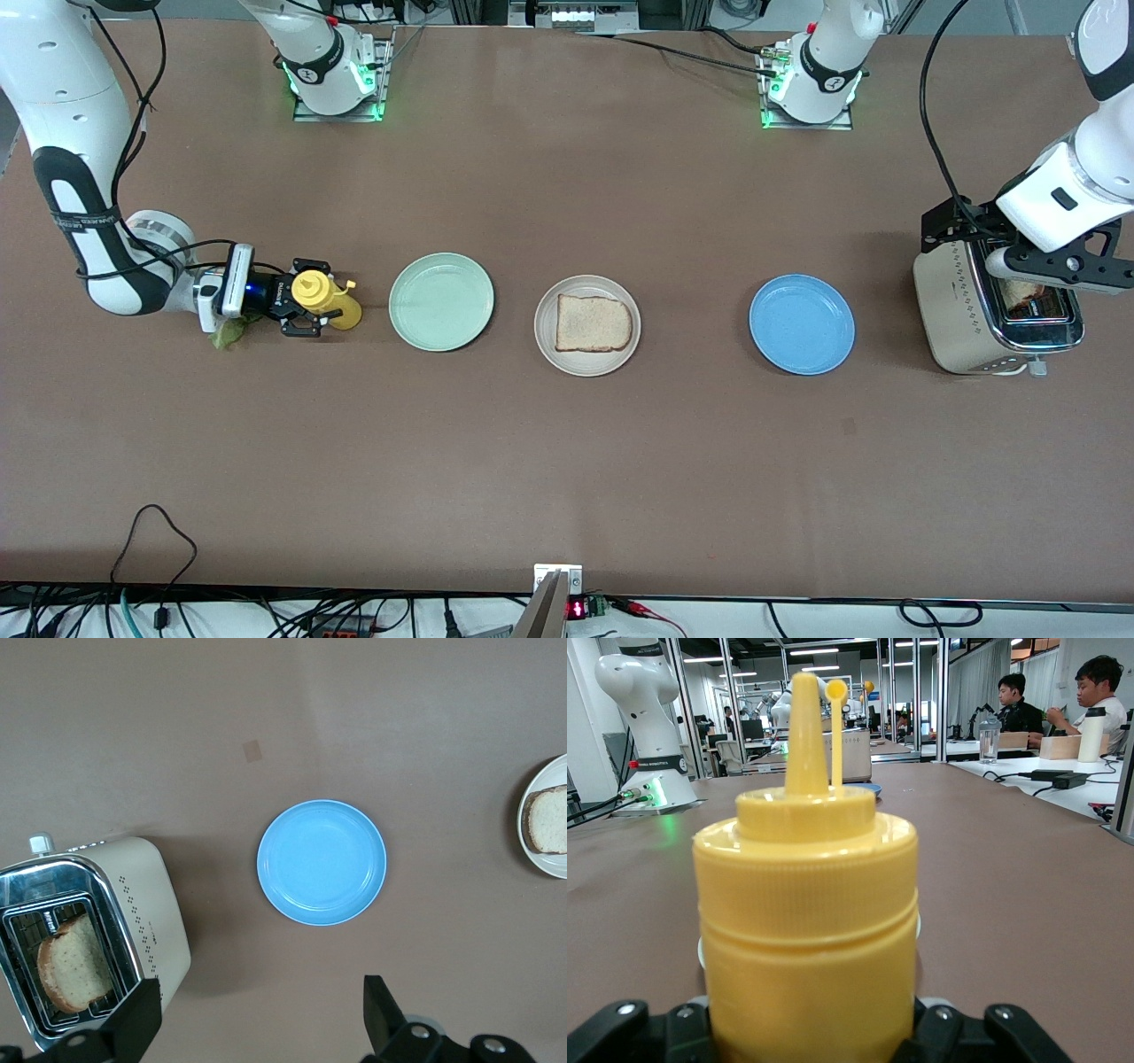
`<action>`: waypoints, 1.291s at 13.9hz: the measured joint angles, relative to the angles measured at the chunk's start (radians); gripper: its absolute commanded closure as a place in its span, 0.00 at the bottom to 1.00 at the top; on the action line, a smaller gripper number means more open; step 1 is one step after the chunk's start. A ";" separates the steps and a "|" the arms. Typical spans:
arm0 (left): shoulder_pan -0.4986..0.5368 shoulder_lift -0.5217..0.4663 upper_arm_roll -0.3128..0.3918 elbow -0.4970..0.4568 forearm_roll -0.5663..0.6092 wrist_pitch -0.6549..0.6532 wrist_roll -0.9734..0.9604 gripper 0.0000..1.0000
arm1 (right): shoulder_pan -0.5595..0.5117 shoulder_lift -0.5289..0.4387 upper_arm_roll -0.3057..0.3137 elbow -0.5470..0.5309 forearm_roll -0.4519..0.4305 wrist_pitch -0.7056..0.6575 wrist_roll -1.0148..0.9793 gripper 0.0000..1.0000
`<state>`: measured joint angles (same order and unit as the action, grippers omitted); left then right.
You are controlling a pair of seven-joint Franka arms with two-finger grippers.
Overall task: Make sandwich in beige plate with both arms
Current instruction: 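Set the mustard bottle back beside the lettuce and open the right gripper, then grasp the green lettuce leaf with the right gripper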
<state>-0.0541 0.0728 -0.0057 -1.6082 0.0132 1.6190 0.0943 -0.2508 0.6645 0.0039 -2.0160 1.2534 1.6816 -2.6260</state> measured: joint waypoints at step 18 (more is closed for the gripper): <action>0.000 0.000 0.000 0.000 0.000 -0.001 0.000 0.00 | -0.212 -0.185 -0.034 0.088 -0.381 0.022 0.622 0.00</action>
<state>-0.0539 0.0728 -0.0059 -1.6082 0.0132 1.6184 0.0942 -0.4631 0.4798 -0.0304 -1.9285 0.8720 1.7032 -2.0041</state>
